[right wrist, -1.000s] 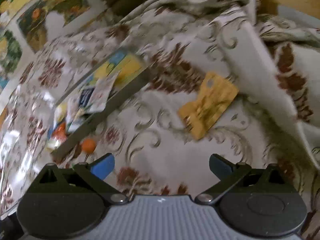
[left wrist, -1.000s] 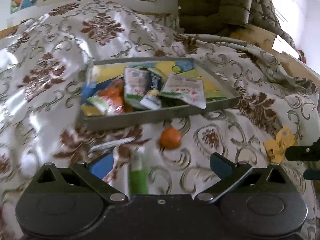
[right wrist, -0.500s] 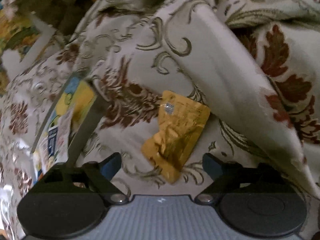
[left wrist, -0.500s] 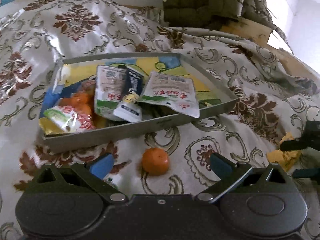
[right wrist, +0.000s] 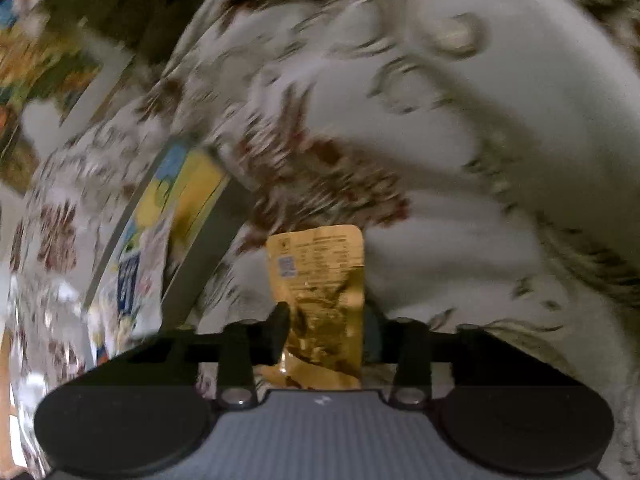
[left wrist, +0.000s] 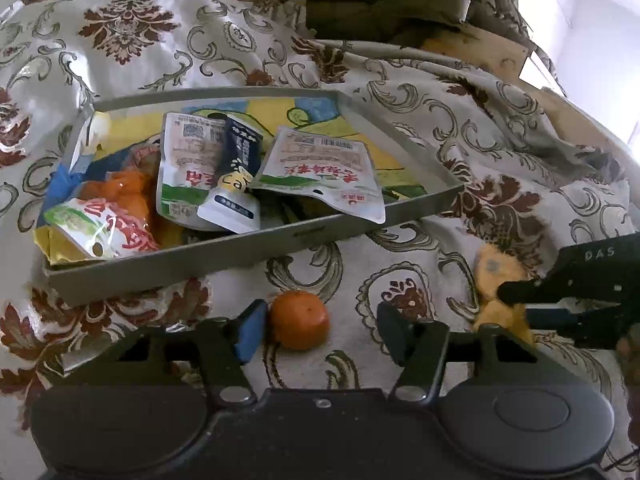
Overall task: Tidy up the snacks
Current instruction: 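Grasp the mandarin orange with the left gripper while the right gripper lifts the yellow packet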
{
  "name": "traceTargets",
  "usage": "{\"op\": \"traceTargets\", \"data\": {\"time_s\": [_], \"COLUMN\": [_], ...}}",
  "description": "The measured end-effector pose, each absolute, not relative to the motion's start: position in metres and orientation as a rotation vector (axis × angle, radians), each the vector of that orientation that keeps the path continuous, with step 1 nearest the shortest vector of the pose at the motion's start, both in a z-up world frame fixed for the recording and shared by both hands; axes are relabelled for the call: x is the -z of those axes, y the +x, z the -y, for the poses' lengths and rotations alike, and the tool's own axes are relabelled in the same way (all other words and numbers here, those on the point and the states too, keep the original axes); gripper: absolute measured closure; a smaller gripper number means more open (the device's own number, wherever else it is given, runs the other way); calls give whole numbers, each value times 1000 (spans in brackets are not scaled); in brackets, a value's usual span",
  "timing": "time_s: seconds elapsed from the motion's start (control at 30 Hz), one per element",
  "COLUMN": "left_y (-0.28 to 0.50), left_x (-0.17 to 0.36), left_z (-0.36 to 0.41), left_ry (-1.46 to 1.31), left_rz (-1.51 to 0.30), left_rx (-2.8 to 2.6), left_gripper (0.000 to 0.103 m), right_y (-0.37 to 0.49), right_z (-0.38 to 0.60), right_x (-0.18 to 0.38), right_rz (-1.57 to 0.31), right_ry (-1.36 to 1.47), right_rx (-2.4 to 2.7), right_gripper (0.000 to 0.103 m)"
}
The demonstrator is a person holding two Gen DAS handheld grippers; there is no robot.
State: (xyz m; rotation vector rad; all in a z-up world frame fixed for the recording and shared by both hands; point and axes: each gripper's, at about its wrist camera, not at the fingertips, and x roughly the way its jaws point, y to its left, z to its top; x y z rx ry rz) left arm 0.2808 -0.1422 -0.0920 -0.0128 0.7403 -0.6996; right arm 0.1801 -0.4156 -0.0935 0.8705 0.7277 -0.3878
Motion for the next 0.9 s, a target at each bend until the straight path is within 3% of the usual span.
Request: {"op": "traceTargets", "data": {"time_s": [0.23,0.3,0.53,0.73,0.8,0.9], "left_y": [284,285,287,285,284,284], "left_x": [101,102,102,102,102,102], "left_z": [144,144,145,144,145,146], "left_ry": [4,-4,-3,-8,-3,-2], "left_rz": [-767,-768,-779,-780,-779,-777], "left_rx": [696,691,640,627,626,623], "left_gripper": [49,49,67,67,67,67], "right_y": [196,194,201,201,203,207], "right_z": [383,379,367,354,348,338], "right_x": [90,88,89,84,83,84], "right_rz": [-780,-789,-804,-827,-846,-866], "right_ry": [762,748,697,591,564,487], "right_rx": [278,268,235,188,163,156], "right_gripper": [65,60,51,50,41,38]}}
